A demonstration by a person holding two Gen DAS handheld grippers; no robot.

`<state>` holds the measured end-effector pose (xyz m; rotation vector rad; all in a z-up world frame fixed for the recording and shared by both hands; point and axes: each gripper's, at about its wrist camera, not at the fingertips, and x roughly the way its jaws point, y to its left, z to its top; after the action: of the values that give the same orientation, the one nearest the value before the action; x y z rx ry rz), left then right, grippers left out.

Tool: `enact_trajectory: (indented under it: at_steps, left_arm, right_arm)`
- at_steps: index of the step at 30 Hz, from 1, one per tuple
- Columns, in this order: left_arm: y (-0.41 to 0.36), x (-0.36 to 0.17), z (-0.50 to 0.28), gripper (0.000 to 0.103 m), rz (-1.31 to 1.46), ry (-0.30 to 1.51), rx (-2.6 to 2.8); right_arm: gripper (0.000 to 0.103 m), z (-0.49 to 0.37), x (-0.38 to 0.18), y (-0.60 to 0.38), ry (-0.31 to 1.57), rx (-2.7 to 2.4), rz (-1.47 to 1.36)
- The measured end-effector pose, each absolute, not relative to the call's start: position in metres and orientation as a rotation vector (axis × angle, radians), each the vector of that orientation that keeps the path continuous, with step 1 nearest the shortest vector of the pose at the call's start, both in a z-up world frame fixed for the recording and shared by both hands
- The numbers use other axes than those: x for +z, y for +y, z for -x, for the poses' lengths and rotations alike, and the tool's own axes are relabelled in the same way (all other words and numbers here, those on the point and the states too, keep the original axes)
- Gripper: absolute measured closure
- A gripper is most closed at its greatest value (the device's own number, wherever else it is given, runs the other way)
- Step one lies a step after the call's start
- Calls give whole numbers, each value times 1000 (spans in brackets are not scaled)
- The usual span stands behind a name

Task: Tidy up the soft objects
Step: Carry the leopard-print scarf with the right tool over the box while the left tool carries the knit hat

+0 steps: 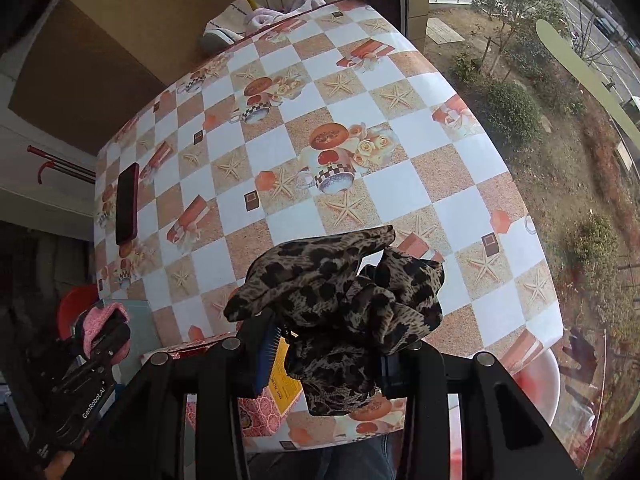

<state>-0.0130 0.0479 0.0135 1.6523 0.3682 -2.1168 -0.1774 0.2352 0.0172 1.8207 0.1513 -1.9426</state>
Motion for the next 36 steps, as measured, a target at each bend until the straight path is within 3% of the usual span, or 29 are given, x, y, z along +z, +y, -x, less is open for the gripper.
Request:
enact_trajectory:
  at_steps: [13, 36]
  left_arm:
    - [52, 39, -62, 62, -1601, 361, -2117]
    - [59, 43, -131, 61, -1569, 400, -2074]
  right_arm:
    - [62, 103, 67, 203, 149, -1913, -1682]
    - [62, 9, 70, 161, 298, -1733, -1602]
